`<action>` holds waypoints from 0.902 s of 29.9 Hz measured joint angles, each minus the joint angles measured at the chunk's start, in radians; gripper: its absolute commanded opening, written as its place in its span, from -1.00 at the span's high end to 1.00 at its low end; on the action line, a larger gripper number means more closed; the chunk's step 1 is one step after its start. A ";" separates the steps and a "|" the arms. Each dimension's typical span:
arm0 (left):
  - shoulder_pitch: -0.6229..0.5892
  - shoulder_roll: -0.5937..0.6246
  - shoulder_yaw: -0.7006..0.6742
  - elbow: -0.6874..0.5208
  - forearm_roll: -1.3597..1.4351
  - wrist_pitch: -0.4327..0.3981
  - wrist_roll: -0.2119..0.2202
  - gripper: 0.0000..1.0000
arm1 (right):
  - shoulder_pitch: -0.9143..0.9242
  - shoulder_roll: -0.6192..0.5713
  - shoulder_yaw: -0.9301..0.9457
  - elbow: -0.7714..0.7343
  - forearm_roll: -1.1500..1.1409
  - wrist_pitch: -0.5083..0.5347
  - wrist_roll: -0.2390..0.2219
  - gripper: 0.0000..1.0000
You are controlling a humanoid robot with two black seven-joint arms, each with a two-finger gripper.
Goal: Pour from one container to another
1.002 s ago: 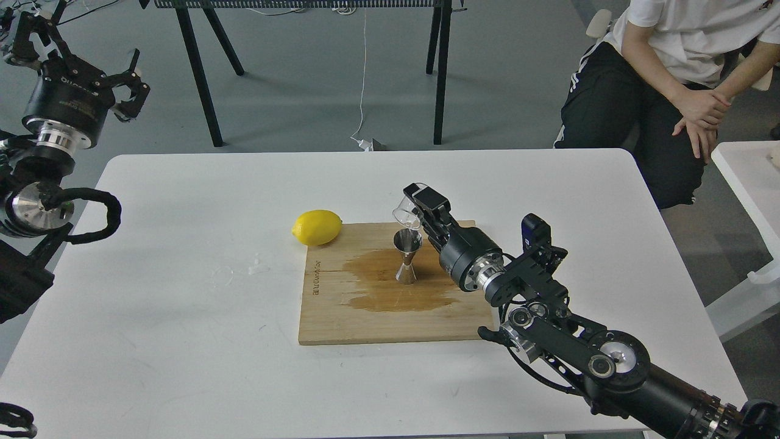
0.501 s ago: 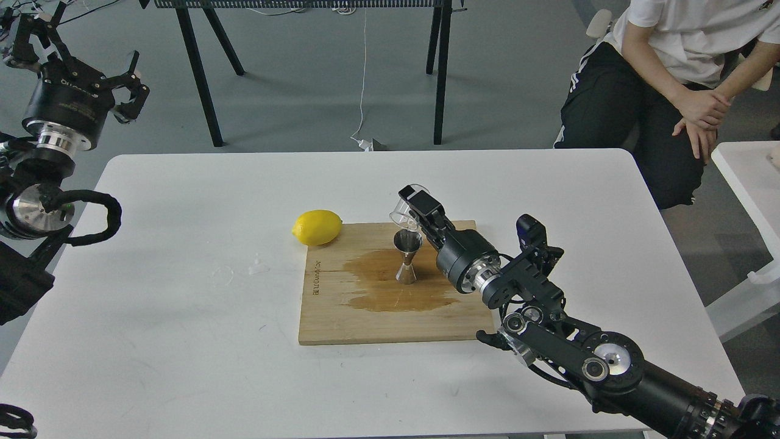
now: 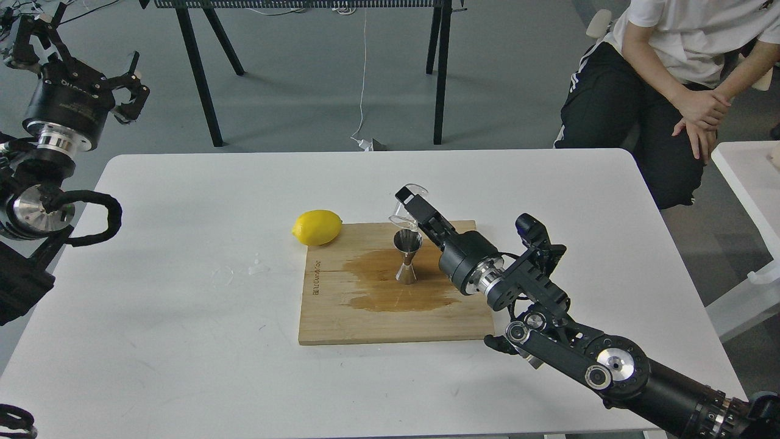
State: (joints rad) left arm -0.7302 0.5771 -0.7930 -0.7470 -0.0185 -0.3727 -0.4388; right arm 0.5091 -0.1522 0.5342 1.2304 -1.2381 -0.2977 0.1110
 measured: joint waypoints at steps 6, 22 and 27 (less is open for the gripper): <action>0.000 0.001 0.000 0.000 0.000 0.000 0.000 -1.00 | 0.006 -0.032 -0.002 0.002 0.001 0.000 0.016 0.59; 0.000 0.001 0.000 0.000 0.000 0.000 0.000 -1.00 | -0.009 -0.057 0.078 0.118 0.375 0.011 0.001 0.59; 0.000 0.001 0.000 0.000 0.000 -0.001 0.000 -1.00 | -0.046 -0.112 0.163 0.202 0.603 0.026 -0.009 0.60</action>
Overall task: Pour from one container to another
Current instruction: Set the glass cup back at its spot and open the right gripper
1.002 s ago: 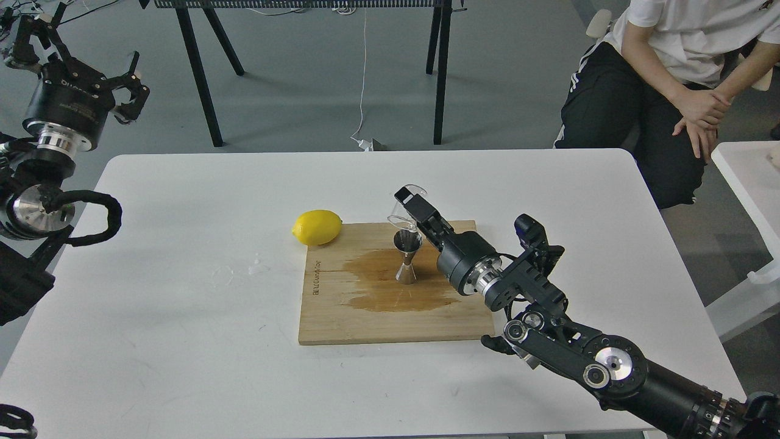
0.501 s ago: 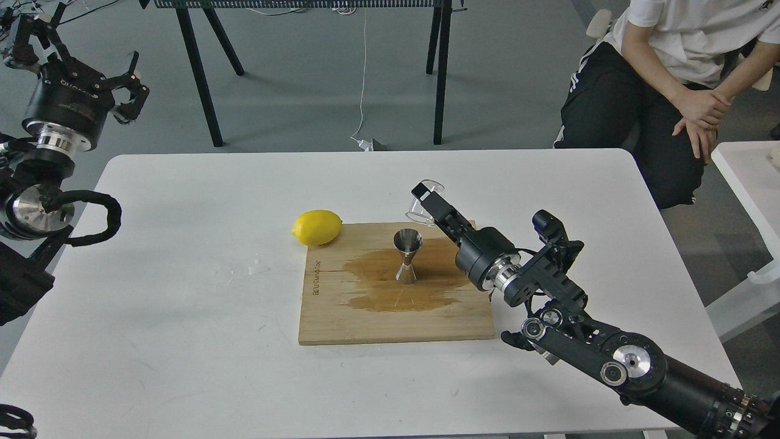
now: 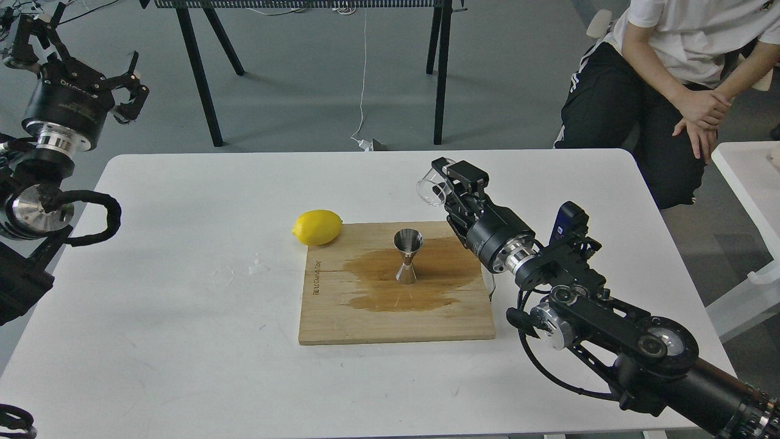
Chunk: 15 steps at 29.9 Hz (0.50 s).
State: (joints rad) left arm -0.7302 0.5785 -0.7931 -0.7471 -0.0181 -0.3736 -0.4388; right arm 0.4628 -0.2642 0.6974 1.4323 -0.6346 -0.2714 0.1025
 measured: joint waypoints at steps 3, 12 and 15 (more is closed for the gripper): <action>0.003 0.001 0.000 0.000 0.000 -0.001 0.000 -1.00 | -0.038 -0.041 0.074 0.035 0.163 0.035 -0.009 0.60; 0.026 -0.001 0.001 0.000 0.000 -0.015 0.000 -1.00 | -0.264 -0.064 0.332 0.031 0.573 0.265 -0.042 0.60; 0.034 -0.002 0.001 -0.001 0.000 -0.027 0.000 -1.00 | -0.354 -0.059 0.384 0.010 0.685 0.324 -0.046 0.60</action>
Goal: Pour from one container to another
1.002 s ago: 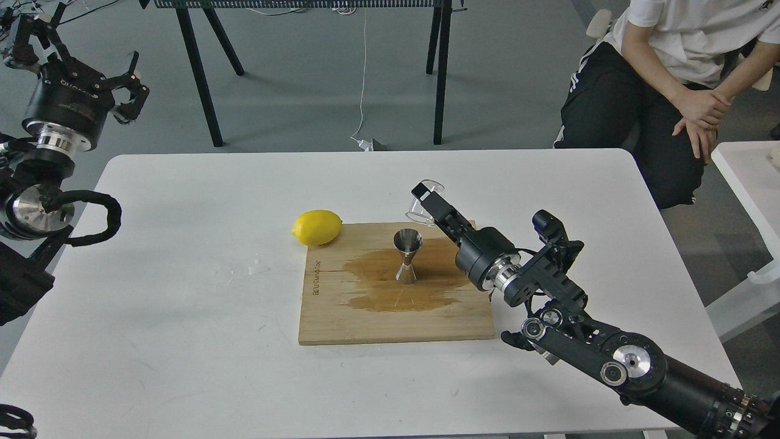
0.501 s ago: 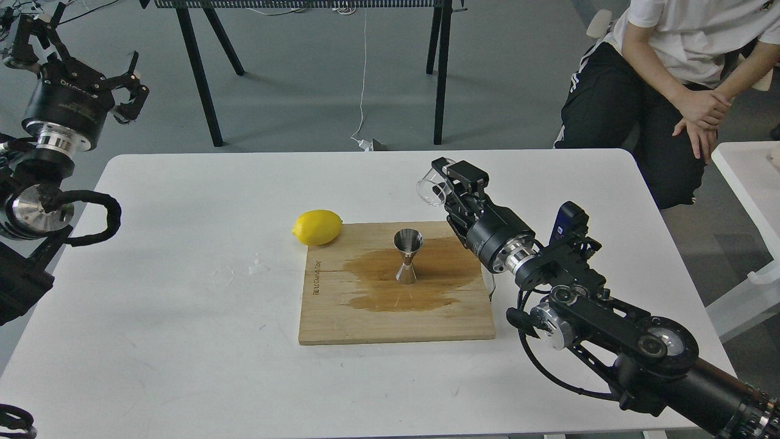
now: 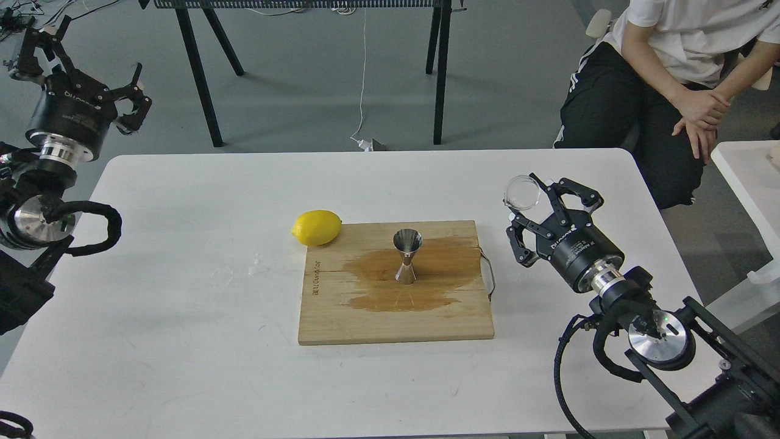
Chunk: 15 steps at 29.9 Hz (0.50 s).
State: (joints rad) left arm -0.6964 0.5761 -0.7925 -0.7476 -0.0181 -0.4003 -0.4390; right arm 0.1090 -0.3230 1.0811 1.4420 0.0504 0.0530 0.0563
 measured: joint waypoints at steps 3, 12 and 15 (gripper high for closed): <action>0.001 -0.003 -0.001 -0.001 0.000 0.000 0.000 -1.00 | -0.042 0.002 0.015 -0.059 0.123 0.058 -0.003 0.60; -0.003 -0.016 -0.003 -0.003 -0.001 0.006 0.005 -1.00 | -0.074 0.017 0.033 -0.231 0.349 0.149 -0.005 0.60; -0.003 -0.020 -0.003 -0.003 -0.001 0.005 0.005 -1.00 | -0.071 0.019 0.062 -0.294 0.364 0.154 -0.007 0.59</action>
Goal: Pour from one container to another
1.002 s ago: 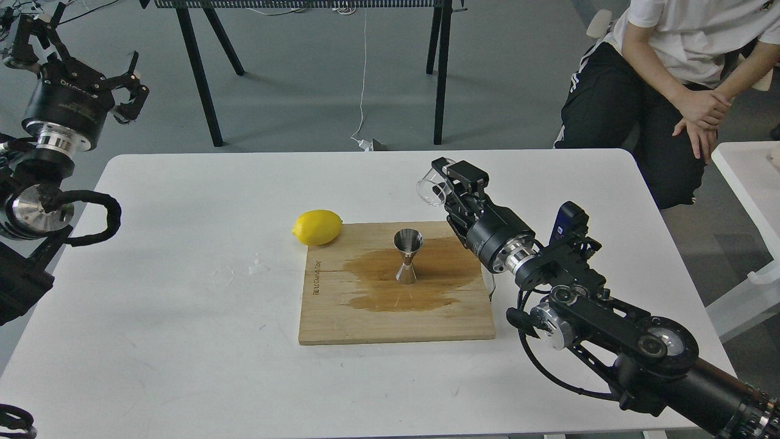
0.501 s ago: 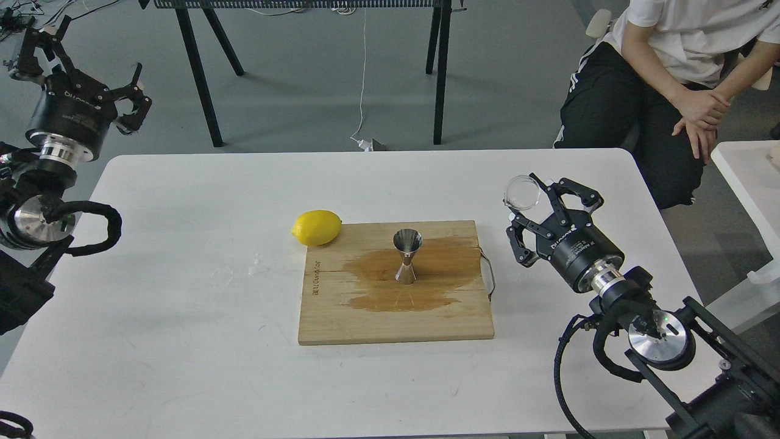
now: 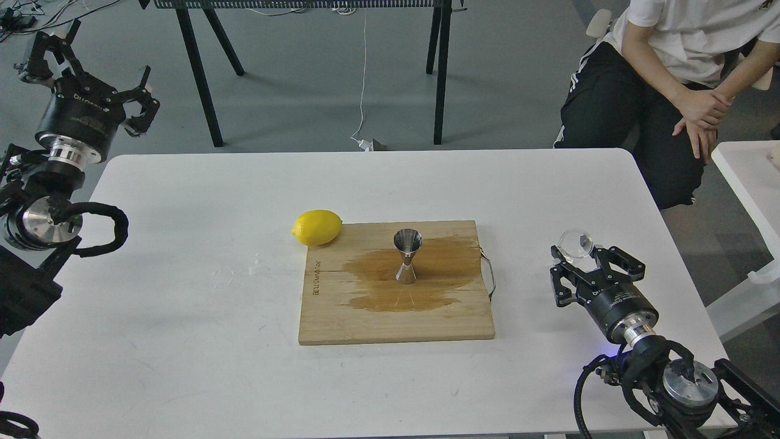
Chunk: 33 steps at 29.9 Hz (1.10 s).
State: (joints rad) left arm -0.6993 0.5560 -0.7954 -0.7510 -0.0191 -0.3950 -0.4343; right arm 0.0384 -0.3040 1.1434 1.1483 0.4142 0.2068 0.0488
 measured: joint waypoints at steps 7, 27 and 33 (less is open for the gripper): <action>0.000 0.001 -0.023 0.001 -0.005 -0.007 -0.002 -1.00 | 0.029 0.071 0.046 -0.153 0.064 0.046 -0.095 0.59; 0.006 0.004 -0.021 0.002 -0.005 -0.008 0.000 -1.00 | 0.136 0.120 0.054 -0.365 0.078 0.098 -0.147 0.57; 0.006 0.003 -0.021 0.002 -0.005 -0.006 0.000 -1.00 | 0.165 0.140 0.053 -0.407 0.078 0.104 -0.154 0.43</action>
State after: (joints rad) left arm -0.6934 0.5587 -0.8160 -0.7485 -0.0245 -0.4006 -0.4340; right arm 0.2030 -0.1637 1.1966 0.7417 0.4919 0.3110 -0.1056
